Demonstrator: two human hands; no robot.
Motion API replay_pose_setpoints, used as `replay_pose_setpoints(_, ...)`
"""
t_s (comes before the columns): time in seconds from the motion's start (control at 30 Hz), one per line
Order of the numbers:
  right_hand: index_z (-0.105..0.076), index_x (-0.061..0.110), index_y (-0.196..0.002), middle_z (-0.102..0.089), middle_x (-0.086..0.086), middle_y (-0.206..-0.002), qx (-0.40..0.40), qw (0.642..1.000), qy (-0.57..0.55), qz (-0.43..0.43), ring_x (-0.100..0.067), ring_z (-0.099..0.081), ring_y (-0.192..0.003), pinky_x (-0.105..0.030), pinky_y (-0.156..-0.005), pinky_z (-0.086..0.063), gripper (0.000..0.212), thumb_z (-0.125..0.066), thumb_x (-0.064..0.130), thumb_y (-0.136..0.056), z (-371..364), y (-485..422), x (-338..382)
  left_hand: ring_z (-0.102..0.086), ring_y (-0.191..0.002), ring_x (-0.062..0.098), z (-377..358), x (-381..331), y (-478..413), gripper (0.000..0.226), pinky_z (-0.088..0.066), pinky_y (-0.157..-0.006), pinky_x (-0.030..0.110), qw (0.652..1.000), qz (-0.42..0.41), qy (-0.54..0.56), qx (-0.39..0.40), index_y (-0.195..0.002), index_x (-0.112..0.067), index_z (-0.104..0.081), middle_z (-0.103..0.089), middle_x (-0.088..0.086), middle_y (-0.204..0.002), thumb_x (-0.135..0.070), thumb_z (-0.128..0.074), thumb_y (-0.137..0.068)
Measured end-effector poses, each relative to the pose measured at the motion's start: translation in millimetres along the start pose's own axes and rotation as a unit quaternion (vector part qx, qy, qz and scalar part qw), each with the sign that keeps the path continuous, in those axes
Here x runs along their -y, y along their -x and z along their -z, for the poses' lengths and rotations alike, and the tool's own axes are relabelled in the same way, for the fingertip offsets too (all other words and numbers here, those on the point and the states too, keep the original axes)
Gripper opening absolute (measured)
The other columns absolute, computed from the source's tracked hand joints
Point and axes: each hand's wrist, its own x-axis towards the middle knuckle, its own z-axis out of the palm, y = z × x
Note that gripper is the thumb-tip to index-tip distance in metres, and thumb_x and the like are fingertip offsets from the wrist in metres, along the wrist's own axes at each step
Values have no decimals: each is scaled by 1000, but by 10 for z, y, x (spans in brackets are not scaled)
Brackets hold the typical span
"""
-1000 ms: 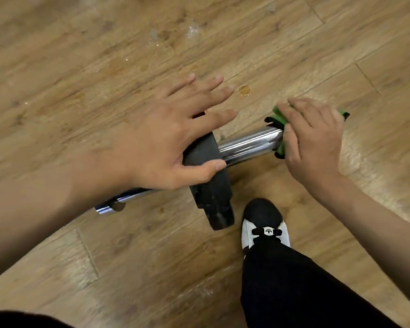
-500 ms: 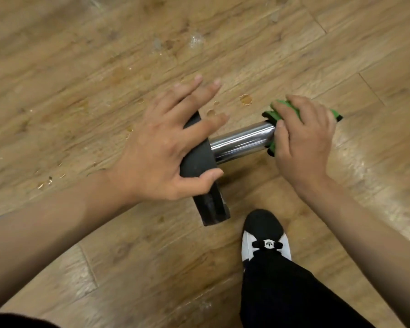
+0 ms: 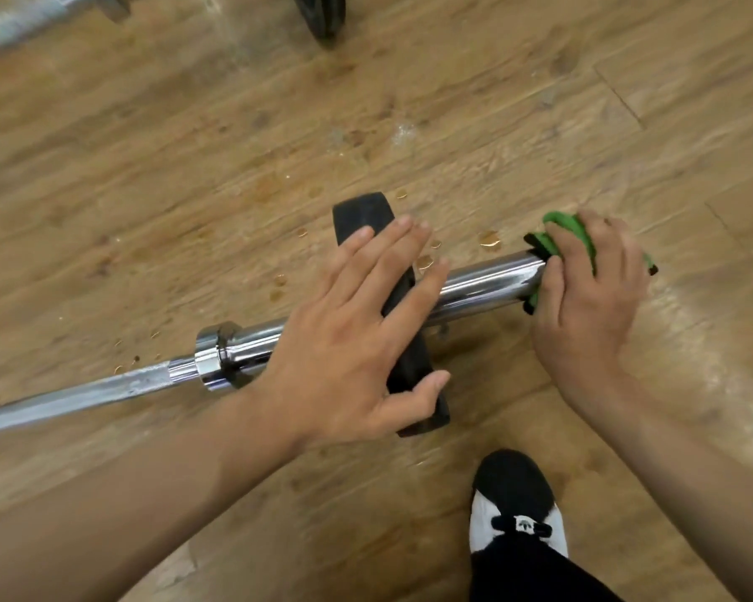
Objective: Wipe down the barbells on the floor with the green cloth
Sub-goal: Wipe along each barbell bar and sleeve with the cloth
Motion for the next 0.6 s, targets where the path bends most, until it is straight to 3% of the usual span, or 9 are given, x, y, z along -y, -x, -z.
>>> replay_pose_setpoints(0.07, -67, 7, -130, -58, -15, -144, 0, 1000, 1, -24, -37, -43, -141, -53, -122, -24, 33, -46, 17, -106, -128, -6, 349, -31, -153, 41, 1, 110, -105, 76, -18, -129, 52, 1000, 8, 14, -3, -147, 0, -55, -40, 28, -159, -54, -53, -94)
replay_pose_setpoints(0.1, -67, 9, -132, -58, -14, -144, 15, 1000, -6, 4, -36, -43, -142, -53, -123, -22, 35, -46, 19, -106, -193, 20, 529, -33, -152, 41, 8, 176, -156, 75, -20, -128, 53, 1000, 19, 23, -3, -146, 0, -56, -41, 28, -159, -54, -54, -93)
replay_pose_setpoints(0.27, -50, 17, -153, -48, -10, -157, 95, 961, -31, 259, -31, -45, -145, -46, -121, -29, 46, -44, 33, -111, -325, -139, 650, -35, -153, 38, 95, 587, -450, 73, -28, -124, 56, 995, 90, 41, 3, -149, 0, -52, -45, 22, -159, -52, -47, -98)
replay_pose_setpoints(0.33, -45, 21, -156, -47, -9, -158, 105, 947, -12, 304, -31, -49, -142, -46, -115, -35, 48, -46, 33, -111, -326, -411, 399, -35, -153, 39, 74, 590, -453, 70, -23, -127, 54, 995, 91, 29, -30, -148, 3, -52, -46, 22, -158, -47, -49, -99)
replay_pose_setpoints(0.47, -48, 21, -155, -45, -12, -160, 97, 965, -23, 241, -35, -58, -124, -46, -99, -39, 47, -49, 38, -111, -337, -825, -13, -23, -157, 40, -55, 438, -485, 76, -12, -131, 51, 988, 129, 57, -60, -153, 5, -45, -37, 25, -162, -45, -53, -96)
replay_pose_setpoints(0.6, -61, 19, -143, -51, -9, -155, 52, 988, -18, 143, -33, -60, -121, -40, -95, -34, 40, -53, 35, -107, -562, -819, 497, -25, -157, 36, -39, 666, -725, 69, -20, -128, 55, 976, 174, 120, -59, -150, 1, -49, -42, 21, -159, -43, -48, -98)
